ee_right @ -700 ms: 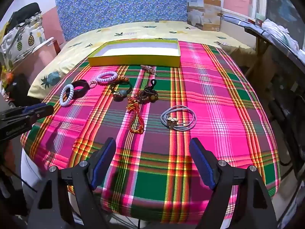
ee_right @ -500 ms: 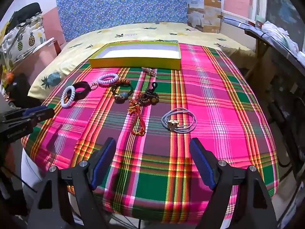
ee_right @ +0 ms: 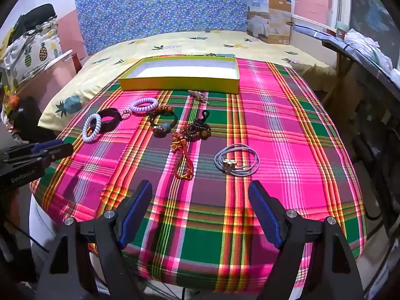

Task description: Organize jewelry

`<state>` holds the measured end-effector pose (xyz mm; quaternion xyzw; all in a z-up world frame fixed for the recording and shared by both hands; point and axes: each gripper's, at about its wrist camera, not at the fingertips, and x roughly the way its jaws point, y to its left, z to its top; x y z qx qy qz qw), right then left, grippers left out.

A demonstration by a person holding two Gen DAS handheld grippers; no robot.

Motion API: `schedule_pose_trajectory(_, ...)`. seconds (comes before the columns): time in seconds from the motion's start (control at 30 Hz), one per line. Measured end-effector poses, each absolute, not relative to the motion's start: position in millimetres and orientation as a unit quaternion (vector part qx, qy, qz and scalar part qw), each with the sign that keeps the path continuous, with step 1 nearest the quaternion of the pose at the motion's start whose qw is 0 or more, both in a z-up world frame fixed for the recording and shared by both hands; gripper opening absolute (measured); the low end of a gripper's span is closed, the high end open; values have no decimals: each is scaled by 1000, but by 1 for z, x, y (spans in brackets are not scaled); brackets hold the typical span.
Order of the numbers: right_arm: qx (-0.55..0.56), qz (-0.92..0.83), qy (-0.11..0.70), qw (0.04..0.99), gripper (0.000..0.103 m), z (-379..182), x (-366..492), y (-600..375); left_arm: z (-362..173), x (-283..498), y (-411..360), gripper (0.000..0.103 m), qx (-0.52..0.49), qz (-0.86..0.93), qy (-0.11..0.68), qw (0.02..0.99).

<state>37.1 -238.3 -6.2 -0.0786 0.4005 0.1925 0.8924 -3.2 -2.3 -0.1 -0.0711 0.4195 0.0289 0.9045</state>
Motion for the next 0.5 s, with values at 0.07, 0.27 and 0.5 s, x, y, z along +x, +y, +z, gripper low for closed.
schedule_pose_trajectory(0.07, -78, 192, 400, 893, 79, -6, 37, -238, 0, -3, -2, 33, -72, 28, 420, 904)
schedule_pose_trajectory(0.27, -78, 192, 401, 892, 79, -5, 36, -240, 0, -4, -2, 33, -71, 27, 421, 904)
schedule_pose_trajectory(0.5, -78, 193, 401, 892, 79, -5, 36, -238, 3, -5, -3, 33, -64, 27, 419, 905)
